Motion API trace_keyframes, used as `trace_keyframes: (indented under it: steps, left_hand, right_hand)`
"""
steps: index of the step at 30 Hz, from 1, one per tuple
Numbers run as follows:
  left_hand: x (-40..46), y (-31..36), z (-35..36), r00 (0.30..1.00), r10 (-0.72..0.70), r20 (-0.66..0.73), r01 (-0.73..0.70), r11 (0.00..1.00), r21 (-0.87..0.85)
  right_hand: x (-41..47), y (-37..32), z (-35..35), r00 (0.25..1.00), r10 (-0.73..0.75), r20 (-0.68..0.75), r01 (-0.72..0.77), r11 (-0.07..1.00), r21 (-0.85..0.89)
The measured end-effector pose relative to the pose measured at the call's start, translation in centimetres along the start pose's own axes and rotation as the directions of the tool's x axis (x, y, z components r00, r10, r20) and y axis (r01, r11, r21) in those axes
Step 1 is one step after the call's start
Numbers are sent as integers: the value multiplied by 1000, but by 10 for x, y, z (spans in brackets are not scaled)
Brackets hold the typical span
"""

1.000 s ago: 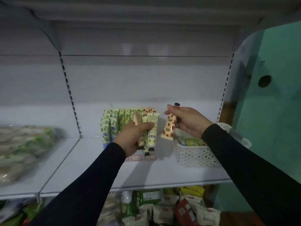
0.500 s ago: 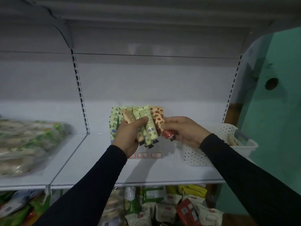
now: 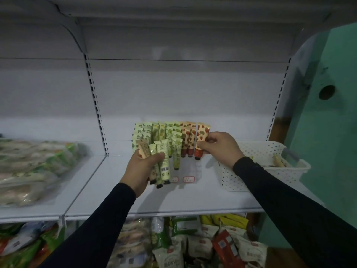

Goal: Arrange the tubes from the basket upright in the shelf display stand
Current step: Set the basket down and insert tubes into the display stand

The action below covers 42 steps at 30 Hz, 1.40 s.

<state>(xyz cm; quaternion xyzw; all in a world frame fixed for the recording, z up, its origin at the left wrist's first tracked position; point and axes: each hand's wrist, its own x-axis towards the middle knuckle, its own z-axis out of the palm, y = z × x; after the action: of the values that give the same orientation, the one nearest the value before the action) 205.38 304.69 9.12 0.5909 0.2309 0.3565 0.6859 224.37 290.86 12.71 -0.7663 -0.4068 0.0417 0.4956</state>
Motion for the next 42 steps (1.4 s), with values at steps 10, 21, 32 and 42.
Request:
trace_keyframes:
  steps: [10,21,32,42]
  left_hand:
    - [-3,-22,-12,999,-35,16,34,999,38]
    - [4,-31,-15,998,-53,44,52,998,32]
    - [6,-32,-11,998,-57,37,56,998,12]
    - [7,-33,-13,997,-66,32,66,998,8]
  right_hand:
    - [27,7,34,999,-30,35,35,989,-140]
    - [36,13,48,996,-74,40,81,976,-201]
    - [37,5,47,992,-100,82,120,947,-297]
    - [36,11,50,992,-124,34,128,948,-292]
